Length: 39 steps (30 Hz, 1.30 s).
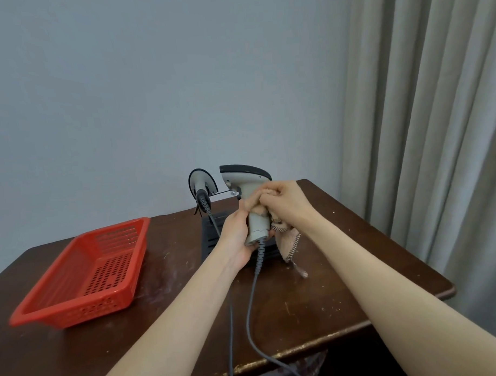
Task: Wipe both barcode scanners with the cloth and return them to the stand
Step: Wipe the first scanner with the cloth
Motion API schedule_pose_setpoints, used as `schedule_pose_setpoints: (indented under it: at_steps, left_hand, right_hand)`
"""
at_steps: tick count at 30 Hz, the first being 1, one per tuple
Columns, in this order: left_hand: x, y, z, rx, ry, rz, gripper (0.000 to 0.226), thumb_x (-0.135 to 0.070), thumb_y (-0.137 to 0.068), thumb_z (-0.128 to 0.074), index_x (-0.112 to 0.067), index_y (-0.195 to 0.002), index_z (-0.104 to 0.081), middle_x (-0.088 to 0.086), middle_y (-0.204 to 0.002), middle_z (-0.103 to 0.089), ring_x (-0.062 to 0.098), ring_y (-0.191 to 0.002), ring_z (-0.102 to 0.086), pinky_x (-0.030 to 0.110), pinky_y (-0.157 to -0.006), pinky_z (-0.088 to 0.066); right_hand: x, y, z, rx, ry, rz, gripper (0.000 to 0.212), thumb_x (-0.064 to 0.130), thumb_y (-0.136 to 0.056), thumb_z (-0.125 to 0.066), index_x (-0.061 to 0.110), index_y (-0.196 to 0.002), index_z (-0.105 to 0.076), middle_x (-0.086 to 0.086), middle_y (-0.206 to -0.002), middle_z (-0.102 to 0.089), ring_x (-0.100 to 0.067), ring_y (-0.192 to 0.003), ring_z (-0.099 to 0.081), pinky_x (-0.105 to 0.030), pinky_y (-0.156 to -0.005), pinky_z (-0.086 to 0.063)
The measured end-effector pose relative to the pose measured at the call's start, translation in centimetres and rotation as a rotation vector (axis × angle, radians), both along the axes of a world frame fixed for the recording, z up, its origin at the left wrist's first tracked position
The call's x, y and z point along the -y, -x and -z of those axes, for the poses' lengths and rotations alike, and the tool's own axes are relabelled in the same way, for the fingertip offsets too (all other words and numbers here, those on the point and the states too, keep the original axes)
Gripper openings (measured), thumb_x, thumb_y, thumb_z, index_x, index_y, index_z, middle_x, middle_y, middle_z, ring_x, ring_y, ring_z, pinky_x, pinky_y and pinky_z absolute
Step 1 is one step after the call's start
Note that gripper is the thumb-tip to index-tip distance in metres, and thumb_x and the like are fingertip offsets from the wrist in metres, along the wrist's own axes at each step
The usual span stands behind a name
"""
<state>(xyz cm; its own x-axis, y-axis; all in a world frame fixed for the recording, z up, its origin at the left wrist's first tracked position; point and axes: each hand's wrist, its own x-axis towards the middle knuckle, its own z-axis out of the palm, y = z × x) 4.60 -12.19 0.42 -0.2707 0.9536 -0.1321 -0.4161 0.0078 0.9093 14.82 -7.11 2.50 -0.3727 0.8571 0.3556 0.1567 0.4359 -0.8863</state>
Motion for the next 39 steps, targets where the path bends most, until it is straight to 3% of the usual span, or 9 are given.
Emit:
schedule_pose_setpoints:
  at_steps: [4, 7, 10, 14, 18, 25, 30, 34, 39]
  left_hand:
    - [-0.4, 0.6, 0.6, -0.004, 0.020, -0.032, 0.046, -0.043, -0.099, -0.038, -0.007, -0.108, -0.064, 0.010, -0.091, -0.072, 0.023, -0.078, -0.067, 0.043, -0.083, -0.053]
    - [-0.2, 0.3, 0.0, 0.045, 0.040, -0.070, 0.042, -0.043, -0.099, -0.040, -0.009, -0.111, -0.060, 0.010, -0.099, -0.070, 0.024, -0.081, -0.066, 0.041, -0.077, -0.054]
    - [0.0, -0.2, -0.3, 0.093, 0.060, -0.061, 0.038, -0.043, -0.099, -0.039, -0.013, -0.112, -0.058, 0.008, -0.097, -0.068, 0.023, -0.077, -0.066, 0.038, -0.066, -0.057]
    - [0.1, 0.2, 0.2, 0.067, 0.078, -0.074, 0.042, -0.042, -0.100, -0.038, -0.010, -0.111, -0.062, 0.008, -0.091, -0.070, 0.021, -0.077, -0.066, 0.039, -0.077, -0.054]
    - [0.2, 1.0, 0.3, 0.047, 0.092, -0.116, 0.043, -0.040, -0.101, -0.037, -0.006, -0.107, -0.062, 0.007, -0.086, -0.069, 0.020, -0.072, -0.065, 0.034, -0.067, -0.056]
    - [0.5, 0.7, -0.6, 0.198, 0.026, -0.073, 0.044, -0.041, -0.101, -0.036, -0.003, -0.095, -0.057, 0.006, -0.057, -0.063, 0.010, -0.037, -0.049, 0.015, -0.032, -0.036]
    - [0.4, 0.0, -0.4, 0.234, -0.004, 0.015, 0.048, -0.054, -0.088, -0.054, -0.007, -0.095, -0.060, 0.003, -0.058, -0.055, 0.008, -0.035, -0.046, 0.015, -0.030, -0.036]
    - [1.0, 0.5, -1.0, 0.267, -0.027, 0.055, 0.046, -0.052, -0.086, -0.058, -0.007, -0.094, -0.061, 0.002, -0.056, -0.056, 0.007, -0.035, -0.047, 0.014, -0.030, -0.037]
    - [1.1, 1.5, -1.6, 0.134, 0.026, -0.054, 0.030, -0.035, -0.086, -0.066, -0.006, -0.095, -0.062, 0.005, -0.063, -0.062, 0.012, -0.050, -0.057, 0.020, -0.042, -0.049]
  right_hand:
    - [0.5, -1.1, -0.3, 0.099, 0.077, -0.134, 0.021, 0.009, -0.067, -0.050, 0.011, -0.057, -0.068, -0.016, -0.060, -0.064, -0.021, -0.053, -0.051, -0.032, -0.053, -0.045]
    - [-0.6, -1.1, -0.8, -0.117, 0.032, -0.023, 0.026, 0.004, -0.072, -0.049, 0.016, -0.064, -0.070, -0.011, -0.069, -0.070, -0.020, -0.065, -0.063, -0.032, -0.071, -0.054]
    - [-0.8, -0.1, -0.7, -0.081, -0.033, 0.037, 0.032, 0.001, -0.078, -0.049, 0.023, -0.081, -0.073, 0.004, -0.086, -0.074, -0.012, -0.090, -0.066, -0.025, -0.077, -0.053]
    - [0.7, -0.1, 0.2, 0.102, 0.012, -0.114, 0.036, 0.004, -0.073, -0.050, 0.026, -0.056, -0.072, 0.007, -0.069, -0.071, -0.009, -0.060, -0.056, -0.022, -0.059, -0.046]
    - [0.8, -1.6, 0.0, 0.267, 0.070, -0.192, 0.030, 0.003, -0.068, -0.052, 0.016, -0.047, -0.067, -0.004, -0.062, -0.069, -0.005, -0.057, -0.057, -0.020, -0.063, -0.046]
    - [-1.6, -1.7, 0.3, -0.079, 0.043, 0.225, 0.008, 0.021, -0.078, -0.062, 0.029, -0.080, -0.062, 0.003, -0.078, -0.065, -0.016, -0.078, -0.060, -0.032, -0.073, -0.049]
    - [-0.3, -0.6, -0.2, -0.134, 0.034, 0.009, 0.020, 0.014, -0.082, -0.064, 0.032, -0.078, -0.071, 0.008, -0.079, -0.072, -0.011, -0.084, -0.066, -0.028, -0.078, -0.053]
    - [0.3, -0.9, 0.3, -0.034, 0.140, -0.164, 0.013, 0.004, -0.080, -0.060, 0.006, -0.075, -0.072, 0.009, -0.065, -0.068, -0.002, -0.069, -0.061, -0.018, -0.071, -0.050]
    - [-0.8, -1.6, 0.7, -0.239, 0.297, -0.005, 0.014, 0.006, -0.070, -0.053, 0.007, -0.059, -0.062, -0.005, -0.068, -0.063, -0.020, -0.075, -0.058, -0.035, -0.074, -0.050]
